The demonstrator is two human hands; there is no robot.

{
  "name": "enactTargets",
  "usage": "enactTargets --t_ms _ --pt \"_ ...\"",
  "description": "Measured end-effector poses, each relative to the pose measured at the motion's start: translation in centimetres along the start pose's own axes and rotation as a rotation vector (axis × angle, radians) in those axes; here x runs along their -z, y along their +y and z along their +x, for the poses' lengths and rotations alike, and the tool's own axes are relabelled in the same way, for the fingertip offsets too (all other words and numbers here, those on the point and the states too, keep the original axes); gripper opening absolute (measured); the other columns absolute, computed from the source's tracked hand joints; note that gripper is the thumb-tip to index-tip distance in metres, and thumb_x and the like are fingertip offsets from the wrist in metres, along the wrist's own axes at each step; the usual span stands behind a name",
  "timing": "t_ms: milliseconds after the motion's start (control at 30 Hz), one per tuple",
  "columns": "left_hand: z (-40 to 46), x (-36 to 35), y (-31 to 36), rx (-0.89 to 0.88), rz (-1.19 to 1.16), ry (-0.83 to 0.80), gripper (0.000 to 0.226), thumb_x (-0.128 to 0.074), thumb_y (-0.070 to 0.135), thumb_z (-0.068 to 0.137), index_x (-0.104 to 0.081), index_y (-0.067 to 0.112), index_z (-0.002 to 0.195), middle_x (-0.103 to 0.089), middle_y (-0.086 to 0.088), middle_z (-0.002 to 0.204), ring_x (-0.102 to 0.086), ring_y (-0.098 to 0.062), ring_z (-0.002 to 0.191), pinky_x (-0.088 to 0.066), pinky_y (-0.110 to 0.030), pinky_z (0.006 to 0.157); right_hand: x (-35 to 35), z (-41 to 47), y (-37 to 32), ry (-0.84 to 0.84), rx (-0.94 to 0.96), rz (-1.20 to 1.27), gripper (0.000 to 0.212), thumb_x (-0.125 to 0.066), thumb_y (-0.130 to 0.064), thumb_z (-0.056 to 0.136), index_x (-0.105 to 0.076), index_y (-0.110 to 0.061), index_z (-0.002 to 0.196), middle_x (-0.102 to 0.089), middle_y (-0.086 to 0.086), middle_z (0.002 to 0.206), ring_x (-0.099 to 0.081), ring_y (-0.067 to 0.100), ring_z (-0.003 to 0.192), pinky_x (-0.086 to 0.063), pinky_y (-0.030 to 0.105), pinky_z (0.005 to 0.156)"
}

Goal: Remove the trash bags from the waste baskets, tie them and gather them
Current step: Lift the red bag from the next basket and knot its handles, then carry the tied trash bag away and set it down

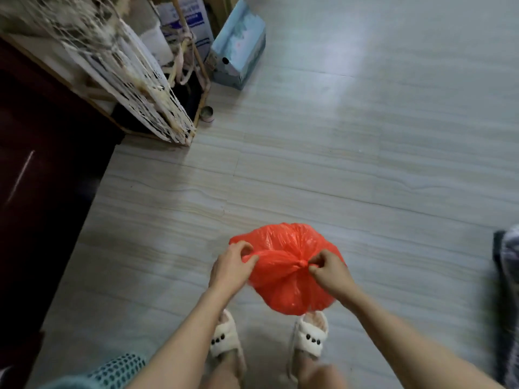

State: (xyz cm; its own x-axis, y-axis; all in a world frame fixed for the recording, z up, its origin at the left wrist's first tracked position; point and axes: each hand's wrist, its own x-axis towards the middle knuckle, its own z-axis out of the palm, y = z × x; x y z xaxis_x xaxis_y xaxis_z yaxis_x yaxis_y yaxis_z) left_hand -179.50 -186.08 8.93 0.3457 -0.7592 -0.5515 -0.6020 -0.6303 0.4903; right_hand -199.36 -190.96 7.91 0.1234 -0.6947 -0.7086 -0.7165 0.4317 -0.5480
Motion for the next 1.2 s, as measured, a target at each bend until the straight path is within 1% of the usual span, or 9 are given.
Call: enactTargets --t_ms 100,167,333,433,600,800,933,1067,1200 --pt "-4.0 5.0 8.8 -0.032 -0.023 0.126 0.028 -0.060 0.025 0.084 -0.062 0.013 0.109 -0.063 -0.010 0.114 -0.056 -0.026 0.110 -0.043 -0.035 0.094 8.5 -5.6 -2.5 0.026 -0.020 0.007 0.007 -0.058 -0.005 0.078 -0.060 -0.011 0.080 -0.057 0.000 0.080 -0.052 0.015 0.080 -0.025 0.020 0.056" --pt "-5.9 7.3 14.2 -0.049 -0.057 0.142 0.024 -0.058 0.021 0.085 -0.063 0.010 0.107 -0.064 -0.011 0.112 -0.057 -0.026 0.109 -0.043 -0.034 0.094 13.6 -8.4 -3.8 0.048 -0.014 0.001 0.010 -0.058 -0.003 0.077 -0.062 -0.006 0.085 -0.058 0.001 0.078 -0.053 0.015 0.078 -0.027 0.020 0.056" --pt "-8.6 10.2 26.3 -0.091 -0.212 0.081 0.026 -0.056 0.016 0.086 -0.060 0.008 0.111 -0.067 -0.013 0.109 -0.061 -0.024 0.101 -0.043 -0.027 0.086 25.5 -13.0 -5.4 0.124 -0.016 -0.085 0.023 -0.063 -0.006 0.071 -0.053 -0.023 0.060 -0.053 -0.013 0.059 -0.053 0.012 0.069 -0.032 0.012 0.048" --pt "-8.1 10.8 33.2 -0.114 -0.251 0.031 0.027 -0.055 0.018 0.087 -0.057 0.008 0.113 -0.066 -0.012 0.109 -0.061 -0.023 0.097 -0.038 -0.022 0.080 32.4 -13.2 -6.3 0.219 -0.074 -0.058 0.017 -0.062 -0.006 0.071 -0.056 -0.021 0.065 -0.058 -0.002 0.064 -0.054 0.016 0.069 -0.036 0.022 0.060" --pt "-5.0 10.3 40.7 -0.184 -0.199 -0.012 0.027 -0.053 0.022 0.088 -0.058 0.012 0.113 -0.065 -0.009 0.110 -0.060 -0.023 0.101 -0.040 -0.026 0.083 42.4 -10.3 -7.2 0.391 -0.110 0.026 0.013 -0.060 -0.007 0.070 -0.059 -0.019 0.065 -0.061 0.001 0.069 -0.057 0.020 0.072 -0.043 0.029 0.069" --pt "5.0 9.1 57.2 -0.355 -0.091 -0.171 0.027 -0.051 0.024 0.090 -0.059 0.009 0.112 -0.066 -0.011 0.111 -0.061 -0.023 0.100 -0.042 -0.026 0.081 56.8 -4.9 -9.2 0.615 -0.136 0.211 0.011 -0.059 -0.001 0.072 -0.066 -0.008 0.077 -0.062 0.004 0.074 -0.055 0.020 0.077 -0.037 0.025 0.068" --pt "9.2 7.5 68.7 -0.494 -0.036 -0.213 0.028 -0.051 0.025 0.090 -0.059 0.009 0.111 -0.066 -0.009 0.111 -0.061 -0.021 0.100 -0.042 -0.025 0.078 65.2 -2.4 -10.1 0.752 -0.162 0.305 0.012 -0.061 -0.001 0.072 -0.065 -0.012 0.076 -0.060 0.000 0.075 -0.053 0.016 0.078 -0.034 0.022 0.071" --pt "12.3 3.5 79.7 -0.630 0.008 -0.298 0.027 -0.054 0.029 0.089 -0.062 0.008 0.104 -0.067 -0.009 0.109 -0.062 -0.021 0.101 -0.047 -0.031 0.085 73.6 0.9 -9.3 0.836 -0.179 0.438 0.021 -0.061 -0.003 0.071 -0.059 -0.022 0.066 -0.058 -0.008 0.070 -0.055 0.015 0.077 -0.036 0.023 0.070" --pt "16.1 -2.4 90.6 -0.766 0.119 -0.349 0.027 -0.054 0.030 0.088 -0.062 0.011 0.106 -0.065 -0.006 0.112 -0.060 -0.020 0.104 -0.046 -0.031 0.090 83.0 5.8 -6.4 0.879 -0.194 0.478 0.021 -0.059 -0.002 0.072 -0.056 -0.021 0.063 -0.060 -0.003 0.071 -0.054 0.016 0.076 -0.037 0.023 0.070"
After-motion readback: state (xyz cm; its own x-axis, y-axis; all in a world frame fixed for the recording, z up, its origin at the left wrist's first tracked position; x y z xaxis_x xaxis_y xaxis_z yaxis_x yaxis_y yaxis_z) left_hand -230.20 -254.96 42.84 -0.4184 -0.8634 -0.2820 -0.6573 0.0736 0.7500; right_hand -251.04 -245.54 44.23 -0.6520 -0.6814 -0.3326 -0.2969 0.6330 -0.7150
